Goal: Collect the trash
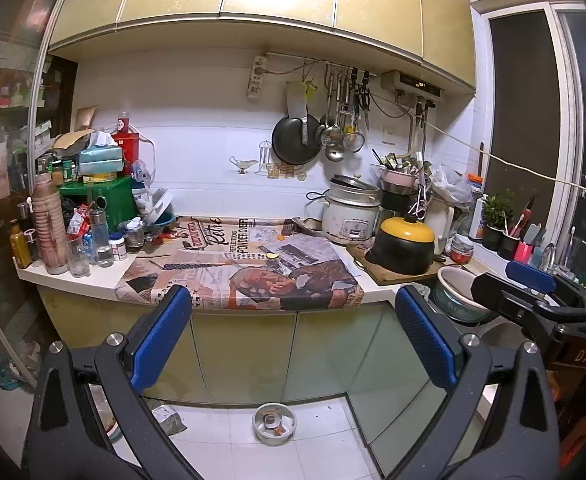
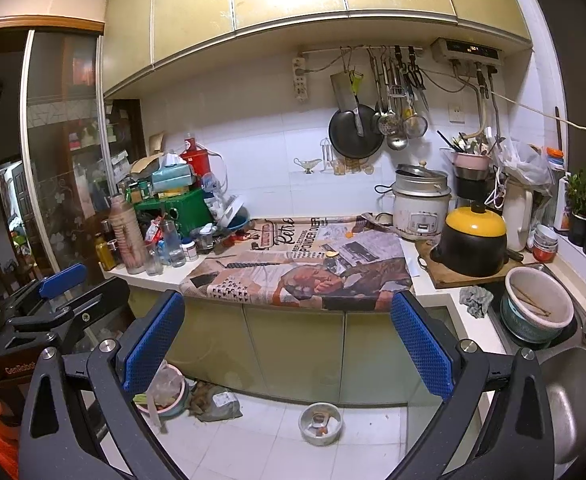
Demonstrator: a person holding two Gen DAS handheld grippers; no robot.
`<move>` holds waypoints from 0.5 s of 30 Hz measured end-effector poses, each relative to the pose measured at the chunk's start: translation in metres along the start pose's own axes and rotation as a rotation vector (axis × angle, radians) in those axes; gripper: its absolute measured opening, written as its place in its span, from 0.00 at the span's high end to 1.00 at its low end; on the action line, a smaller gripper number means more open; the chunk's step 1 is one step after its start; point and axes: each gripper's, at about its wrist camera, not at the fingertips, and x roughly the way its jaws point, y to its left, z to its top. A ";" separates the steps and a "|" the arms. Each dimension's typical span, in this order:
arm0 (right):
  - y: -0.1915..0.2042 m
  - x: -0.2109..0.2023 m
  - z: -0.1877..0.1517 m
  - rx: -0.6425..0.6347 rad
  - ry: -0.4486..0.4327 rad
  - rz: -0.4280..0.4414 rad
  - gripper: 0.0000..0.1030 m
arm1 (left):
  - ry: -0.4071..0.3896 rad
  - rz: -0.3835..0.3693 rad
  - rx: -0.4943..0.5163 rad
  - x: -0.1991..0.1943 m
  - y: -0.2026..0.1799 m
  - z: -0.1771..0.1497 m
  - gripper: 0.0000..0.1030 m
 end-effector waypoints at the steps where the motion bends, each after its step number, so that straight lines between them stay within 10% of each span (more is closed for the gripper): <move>1: -0.001 0.000 0.000 0.002 0.001 -0.001 0.01 | 0.000 0.000 0.000 0.000 0.001 0.001 0.01; 15: -0.002 0.001 0.001 0.006 0.004 0.003 0.01 | 0.013 -0.027 -0.008 0.006 0.011 0.003 0.01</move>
